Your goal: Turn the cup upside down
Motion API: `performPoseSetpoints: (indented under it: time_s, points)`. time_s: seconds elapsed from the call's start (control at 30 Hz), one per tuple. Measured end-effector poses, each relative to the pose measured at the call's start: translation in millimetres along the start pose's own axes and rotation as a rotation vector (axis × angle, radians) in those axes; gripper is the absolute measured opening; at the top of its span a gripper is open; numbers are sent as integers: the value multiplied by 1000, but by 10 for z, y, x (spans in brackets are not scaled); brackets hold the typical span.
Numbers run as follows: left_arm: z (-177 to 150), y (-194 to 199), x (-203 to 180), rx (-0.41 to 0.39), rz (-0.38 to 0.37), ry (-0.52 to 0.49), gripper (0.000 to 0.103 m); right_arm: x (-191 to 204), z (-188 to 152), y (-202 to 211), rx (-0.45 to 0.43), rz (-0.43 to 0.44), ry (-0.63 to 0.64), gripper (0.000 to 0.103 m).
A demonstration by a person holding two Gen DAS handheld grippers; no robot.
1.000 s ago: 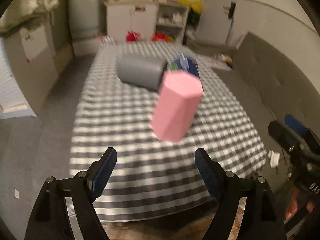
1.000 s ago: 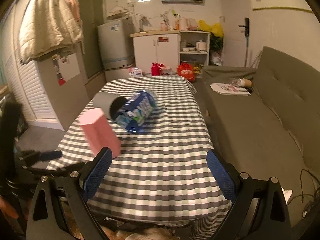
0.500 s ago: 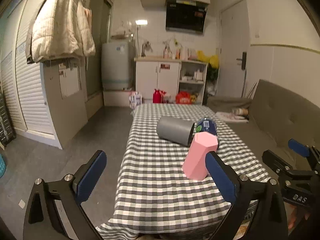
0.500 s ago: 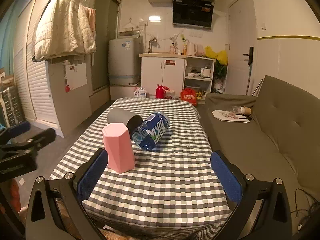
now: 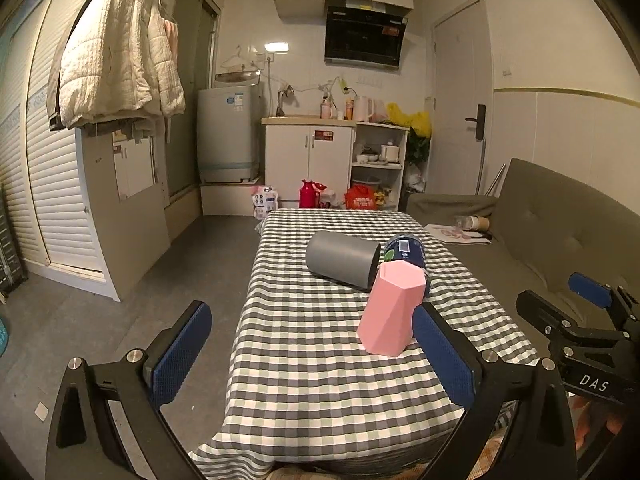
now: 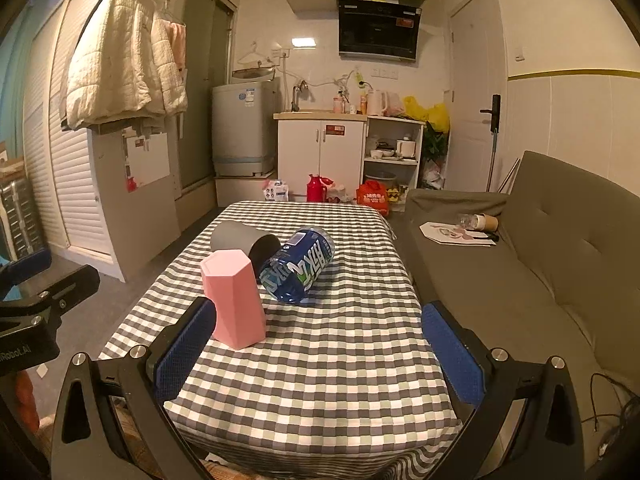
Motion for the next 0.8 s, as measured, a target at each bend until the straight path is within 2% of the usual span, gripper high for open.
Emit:
performPoseSetpoints:
  time_s: [0.8]
  points:
    - [-47,-33,50,16,17,9,103,-6,-15,-2,5,-5,0,103]
Point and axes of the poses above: each gripper's, at about its wrist camera, not at the fingertips, and y roughly against the way its jaws point, x to its left, z to its top, the point moved 1 cm from there along -y, roughly the way its jaws point, and after that the axes turned 10 degrees about z, right-handed, at the moved point
